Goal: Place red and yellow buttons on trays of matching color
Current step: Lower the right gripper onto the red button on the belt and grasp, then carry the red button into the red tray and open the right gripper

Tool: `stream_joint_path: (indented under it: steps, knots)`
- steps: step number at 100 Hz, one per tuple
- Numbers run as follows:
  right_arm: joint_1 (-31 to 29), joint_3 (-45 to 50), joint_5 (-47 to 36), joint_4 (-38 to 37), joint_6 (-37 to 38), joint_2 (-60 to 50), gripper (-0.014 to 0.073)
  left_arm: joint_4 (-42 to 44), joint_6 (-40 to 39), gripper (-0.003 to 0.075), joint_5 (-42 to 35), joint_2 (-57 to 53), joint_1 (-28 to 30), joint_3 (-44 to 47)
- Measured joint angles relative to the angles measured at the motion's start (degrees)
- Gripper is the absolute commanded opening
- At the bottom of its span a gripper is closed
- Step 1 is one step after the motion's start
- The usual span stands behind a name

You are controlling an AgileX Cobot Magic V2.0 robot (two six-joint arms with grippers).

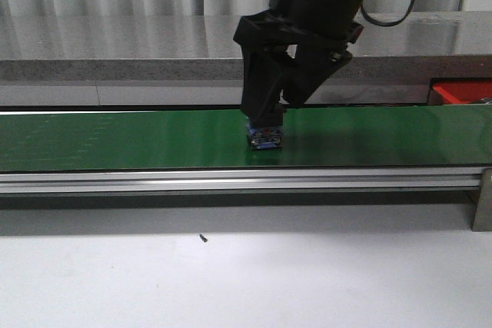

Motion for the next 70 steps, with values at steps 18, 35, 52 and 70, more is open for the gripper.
stream_joint_path:
  steps: [18,35,52,70]
  knots:
    - [0.0,-0.7,-3.9,1.1,0.0,1.9,0.037,0.0,0.0,-0.0019,0.0,0.0,0.0,0.0]
    - [0.0,-0.8,-4.3,1.2,0.0,2.1,0.022,0.0,0.0,-0.0019,0.0,0.0,0.0,0.0]
    - [0.0,-0.8,-4.4,1.2,-0.1,2.1,0.022,0.0,0.0,-0.0019,0.0,0.0,0.0,0.0]
    - [-0.4,-0.8,-4.6,1.2,-0.1,0.8,0.022,0.0,0.0,-0.0019,0.0,0.0,0.0,0.0]
